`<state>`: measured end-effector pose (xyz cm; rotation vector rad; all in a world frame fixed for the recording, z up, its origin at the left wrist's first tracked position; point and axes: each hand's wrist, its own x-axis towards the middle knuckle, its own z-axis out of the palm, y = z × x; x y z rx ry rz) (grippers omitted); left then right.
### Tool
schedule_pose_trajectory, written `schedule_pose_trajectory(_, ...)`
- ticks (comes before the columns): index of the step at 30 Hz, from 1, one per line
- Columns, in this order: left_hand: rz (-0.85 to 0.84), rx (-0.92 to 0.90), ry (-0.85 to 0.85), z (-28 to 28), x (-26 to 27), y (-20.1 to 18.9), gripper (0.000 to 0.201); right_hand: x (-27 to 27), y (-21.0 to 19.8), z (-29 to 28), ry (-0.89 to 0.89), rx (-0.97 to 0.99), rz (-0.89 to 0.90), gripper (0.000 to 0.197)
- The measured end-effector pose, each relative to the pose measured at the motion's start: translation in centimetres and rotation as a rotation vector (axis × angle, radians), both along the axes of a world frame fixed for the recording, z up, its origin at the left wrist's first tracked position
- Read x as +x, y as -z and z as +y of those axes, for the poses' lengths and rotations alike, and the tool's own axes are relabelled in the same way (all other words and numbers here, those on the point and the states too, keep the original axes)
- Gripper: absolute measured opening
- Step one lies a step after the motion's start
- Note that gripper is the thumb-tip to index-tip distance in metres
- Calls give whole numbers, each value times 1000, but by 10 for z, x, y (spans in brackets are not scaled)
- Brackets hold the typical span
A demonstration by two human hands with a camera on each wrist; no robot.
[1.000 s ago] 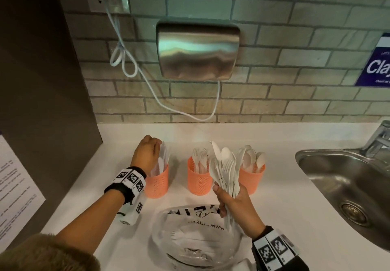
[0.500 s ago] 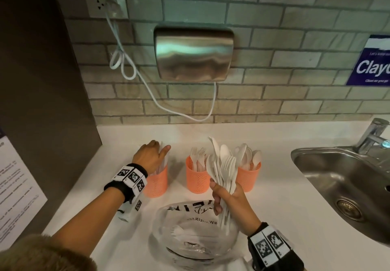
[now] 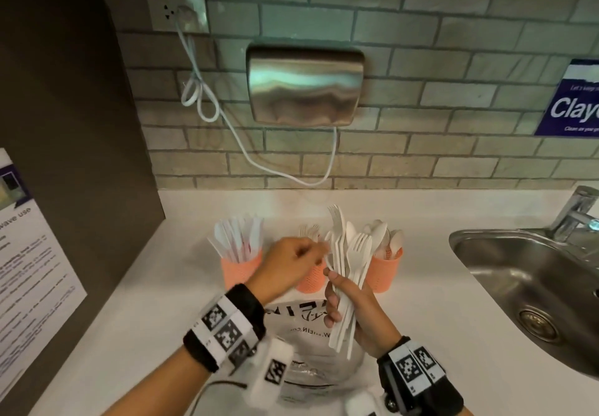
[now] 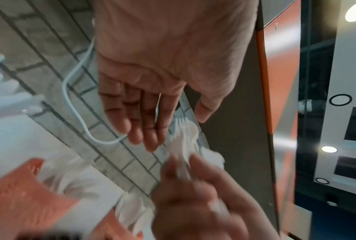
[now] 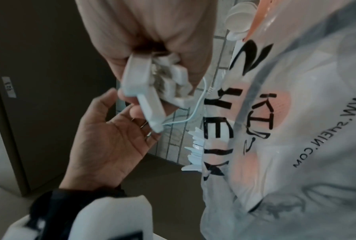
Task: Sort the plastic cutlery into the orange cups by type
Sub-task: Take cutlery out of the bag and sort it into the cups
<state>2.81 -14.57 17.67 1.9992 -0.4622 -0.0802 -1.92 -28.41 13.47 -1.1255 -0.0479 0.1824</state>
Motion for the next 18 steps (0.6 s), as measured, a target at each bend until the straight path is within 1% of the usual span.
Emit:
schedule_pose_trajectory(2,51,20,20,-13,-14,14,35,-2,1,2,1,-29,-18,10)
schedule_pose_trajectory(5,182,-89,-6,-21,-23,28,37,-6,3,1,1,-73,-34,16)
schedule_pose_trajectory(7,231,-149,-23,-23,-24,30,35,-9,5,-2,-10,-87,-34,23)
schedule_pose_trajectory(9,205,-169,-78,-23,-23,30,33,-13,7,-5,-37,-84,-19,26)
schedule_pose_trajectory(11,132,-212,-164,-24,-23,28,31,-17,8,-8,-70,-66,7,30)
schedule_pose_trajectory(13,80,-369,-259,-24,-23,20,30,-21,10,-9,-87,-56,41,30)
schedule_pose_trajectory(16,70,-680,-360,-18,-22,6,27,-25,15,-11,-104,-23,111,29)
schedule_pose_trajectory(17,78,-728,-377,-16,-22,4,25,-26,16,-12,-114,-6,130,30)
schedule_pose_trajectory(18,93,-729,-382,-14,-22,3,21,-27,17,-13,-127,21,148,34)
